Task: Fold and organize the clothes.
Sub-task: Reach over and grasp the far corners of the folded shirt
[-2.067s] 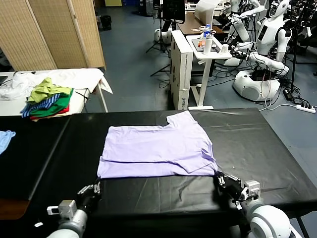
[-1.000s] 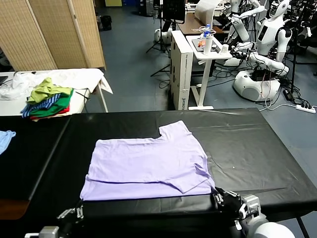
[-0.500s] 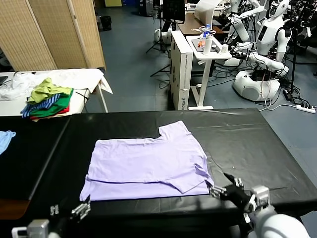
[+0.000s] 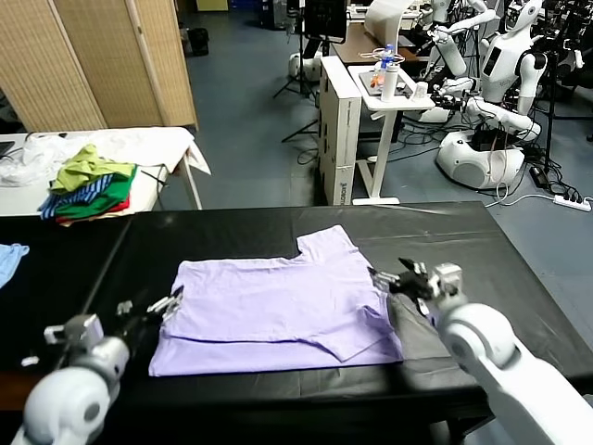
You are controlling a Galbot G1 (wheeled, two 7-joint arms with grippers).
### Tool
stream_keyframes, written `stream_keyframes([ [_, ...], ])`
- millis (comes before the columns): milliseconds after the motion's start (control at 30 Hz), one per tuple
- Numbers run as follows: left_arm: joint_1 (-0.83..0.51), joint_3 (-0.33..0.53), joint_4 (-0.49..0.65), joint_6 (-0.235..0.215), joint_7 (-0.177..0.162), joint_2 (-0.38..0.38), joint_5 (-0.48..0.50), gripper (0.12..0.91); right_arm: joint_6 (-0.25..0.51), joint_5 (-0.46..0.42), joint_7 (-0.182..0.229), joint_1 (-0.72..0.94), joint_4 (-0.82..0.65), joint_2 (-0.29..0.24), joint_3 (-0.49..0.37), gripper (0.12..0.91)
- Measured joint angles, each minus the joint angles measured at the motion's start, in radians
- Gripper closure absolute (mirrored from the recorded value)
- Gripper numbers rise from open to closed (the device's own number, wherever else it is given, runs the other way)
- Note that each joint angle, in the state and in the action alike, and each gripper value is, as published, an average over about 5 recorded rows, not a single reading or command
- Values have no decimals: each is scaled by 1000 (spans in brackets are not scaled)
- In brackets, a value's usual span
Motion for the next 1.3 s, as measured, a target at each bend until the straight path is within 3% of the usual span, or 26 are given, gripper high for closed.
stream_keyframes([
  [267, -179, 99, 201, 29, 23, 37, -16, 123, -11, -5, 1, 104, -138, 75, -66, 118],
  [700, -308, 202, 357, 20, 51, 18, 19, 123, -11, -17, 1, 149, -259, 138, -87, 121],
  [900, -351, 234, 402, 19, 53, -4, 32, 123, -11, -18, -1, 151, -271, 141, -92, 226],
  [1100, -362, 244, 418, 20, 55, -9, 38, 128, -10, -21, -1, 155, -280, 150, -99, 266],
  [1300, -376, 245, 436, 18, 60, -17, 30, 198, -10, -23, -2, 158, -286, 155, -102, 304],
])
